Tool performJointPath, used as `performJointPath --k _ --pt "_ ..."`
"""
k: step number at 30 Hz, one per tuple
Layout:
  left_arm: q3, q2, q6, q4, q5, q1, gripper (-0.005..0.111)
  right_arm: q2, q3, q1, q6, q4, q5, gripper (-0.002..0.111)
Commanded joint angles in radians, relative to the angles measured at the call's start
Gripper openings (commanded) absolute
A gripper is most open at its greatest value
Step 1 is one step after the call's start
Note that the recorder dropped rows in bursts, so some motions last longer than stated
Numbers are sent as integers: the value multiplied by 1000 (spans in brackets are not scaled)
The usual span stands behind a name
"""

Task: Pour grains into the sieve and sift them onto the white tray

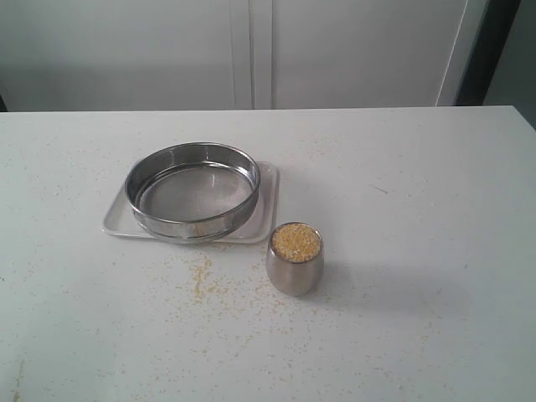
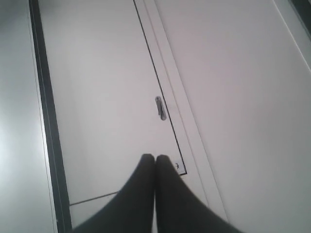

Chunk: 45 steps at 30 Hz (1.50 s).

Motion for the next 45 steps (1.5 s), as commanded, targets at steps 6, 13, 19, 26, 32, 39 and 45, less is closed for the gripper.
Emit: performJointPath --k 6,13,19,26,32,39,45 --pt "4 -5 -1 -8 -3 3 0 308 -100 2 -11 -228 -16 0" --pt "4 -5 -1 -8 -3 3 0 541 -114 2 -11 -438 -255 0" --pt "4 -5 -1 -8 -3 3 0 740 -114 2 -9 -499 -365 0" --pt "4 -5 -1 -8 -3 3 0 949 -114 2 -11 -589 -467 0" --pt "4 -5 -1 -8 -3 3 0 1111 -114 2 -56 -596 -560 20" --pt "4 -5 -1 -8 -3 3 0 1247 -123 4 -122 -622 -691 81" --pt "4 -5 -1 -8 -3 3 0 1368 -169 33 -170 -622 -707 95"
